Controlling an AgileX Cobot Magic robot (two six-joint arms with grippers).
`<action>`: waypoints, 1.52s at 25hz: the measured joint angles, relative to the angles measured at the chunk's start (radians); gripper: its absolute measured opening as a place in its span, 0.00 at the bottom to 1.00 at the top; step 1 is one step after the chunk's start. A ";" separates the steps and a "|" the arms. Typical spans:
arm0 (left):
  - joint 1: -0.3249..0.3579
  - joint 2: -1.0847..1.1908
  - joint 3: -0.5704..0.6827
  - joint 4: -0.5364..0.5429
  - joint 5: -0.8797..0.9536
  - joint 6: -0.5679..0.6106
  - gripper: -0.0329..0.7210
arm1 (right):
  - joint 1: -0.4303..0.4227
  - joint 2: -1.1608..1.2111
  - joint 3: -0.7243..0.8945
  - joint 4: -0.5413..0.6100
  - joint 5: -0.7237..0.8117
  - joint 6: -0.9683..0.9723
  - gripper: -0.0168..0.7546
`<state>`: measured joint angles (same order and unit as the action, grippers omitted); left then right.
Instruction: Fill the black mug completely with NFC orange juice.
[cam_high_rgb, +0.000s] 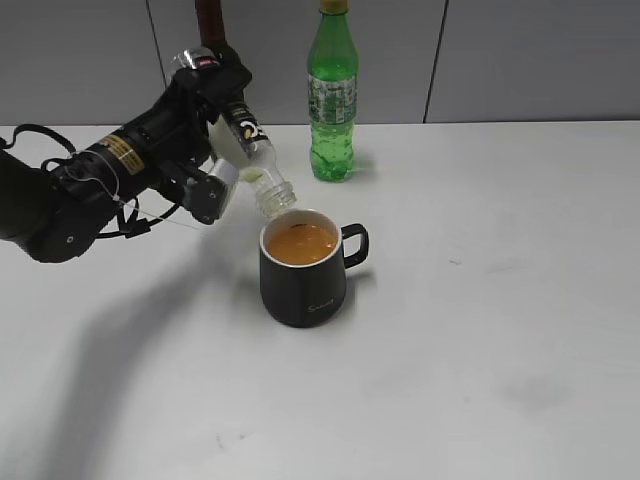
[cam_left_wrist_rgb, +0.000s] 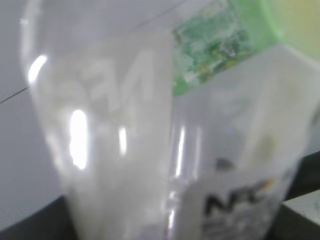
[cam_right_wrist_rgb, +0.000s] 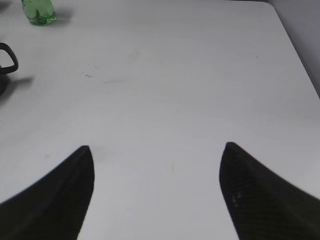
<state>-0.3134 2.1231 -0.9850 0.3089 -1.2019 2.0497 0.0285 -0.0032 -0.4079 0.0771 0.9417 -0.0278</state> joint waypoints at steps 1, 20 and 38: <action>0.000 0.000 0.000 0.000 0.000 -0.020 0.67 | 0.000 0.000 0.000 0.000 0.000 0.000 0.79; 0.000 0.049 0.010 -0.127 -0.003 -1.306 0.67 | 0.000 0.000 0.000 0.000 0.000 0.000 0.79; 0.096 0.088 -0.038 -0.537 0.249 -1.861 0.67 | 0.000 0.000 0.000 0.000 0.000 0.000 0.79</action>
<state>-0.2175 2.2112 -1.0232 -0.2284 -0.9526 0.1886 0.0285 -0.0032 -0.4079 0.0771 0.9417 -0.0278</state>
